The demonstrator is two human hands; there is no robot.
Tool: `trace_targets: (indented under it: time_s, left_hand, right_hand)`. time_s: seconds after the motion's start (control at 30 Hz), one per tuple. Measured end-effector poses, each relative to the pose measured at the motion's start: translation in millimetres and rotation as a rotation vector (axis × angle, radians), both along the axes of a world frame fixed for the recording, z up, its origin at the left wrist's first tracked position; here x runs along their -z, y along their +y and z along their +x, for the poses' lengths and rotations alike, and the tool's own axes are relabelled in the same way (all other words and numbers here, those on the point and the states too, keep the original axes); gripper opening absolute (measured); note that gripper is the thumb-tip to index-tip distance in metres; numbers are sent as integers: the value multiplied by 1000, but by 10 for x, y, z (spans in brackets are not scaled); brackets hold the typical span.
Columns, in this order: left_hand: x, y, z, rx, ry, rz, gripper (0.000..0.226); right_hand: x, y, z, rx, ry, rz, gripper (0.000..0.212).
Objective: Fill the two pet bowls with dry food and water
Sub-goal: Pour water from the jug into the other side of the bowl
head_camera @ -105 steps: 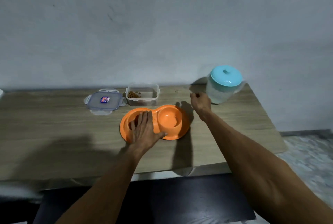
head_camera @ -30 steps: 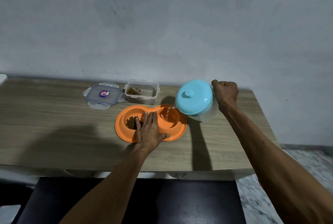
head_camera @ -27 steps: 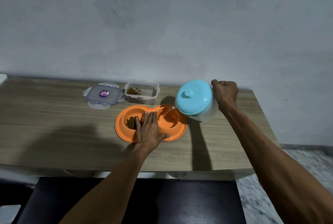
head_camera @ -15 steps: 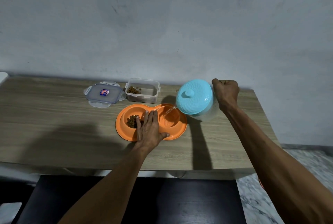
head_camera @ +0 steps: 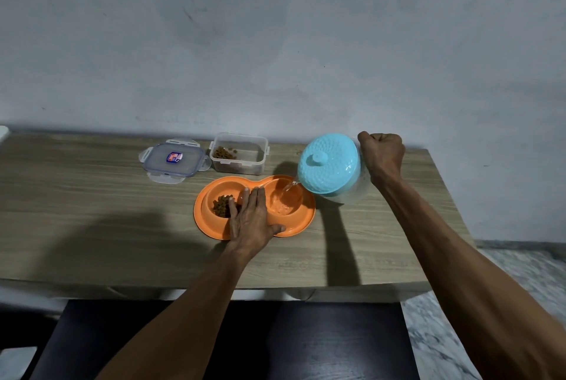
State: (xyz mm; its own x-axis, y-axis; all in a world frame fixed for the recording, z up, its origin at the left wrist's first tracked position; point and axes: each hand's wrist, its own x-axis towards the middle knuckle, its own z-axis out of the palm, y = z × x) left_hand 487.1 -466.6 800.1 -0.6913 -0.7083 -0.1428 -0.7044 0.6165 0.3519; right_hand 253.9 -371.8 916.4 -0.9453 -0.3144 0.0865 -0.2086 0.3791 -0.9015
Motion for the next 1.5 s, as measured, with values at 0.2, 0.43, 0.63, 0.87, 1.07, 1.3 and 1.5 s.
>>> trace_targets:
  time_s: [0.2, 0.43, 0.63, 0.87, 1.07, 1.3, 1.5]
  left_hand:
    - [2, -3, -3, -2, -9, -3, 108]
    - [-8, 1, 2, 3, -11, -9, 107]
    - [-6, 4, -6, 5, -8, -29, 107]
    - [-12, 13, 8, 7, -8, -26, 107]
    - [-7, -3, 13, 10, -8, -26, 108]
    - [-8, 3, 4, 11, -22, -25, 106]
    - [-8, -6, 4, 20, -40, -37, 105]
  right_hand:
    - [-5, 6, -13, 14, -2, 7, 35]
    - [4, 19, -38, 9, -6, -4, 29]
    - [11, 16, -34, 2, -1, -26, 38]
    - [38, 21, -44, 10, -15, -40, 39]
    - [101, 22, -88, 30, -96, -87, 42]
    - [270, 44, -219, 157, -330, -184, 38]
    - [400, 46, -354, 218, -449, -305, 30]
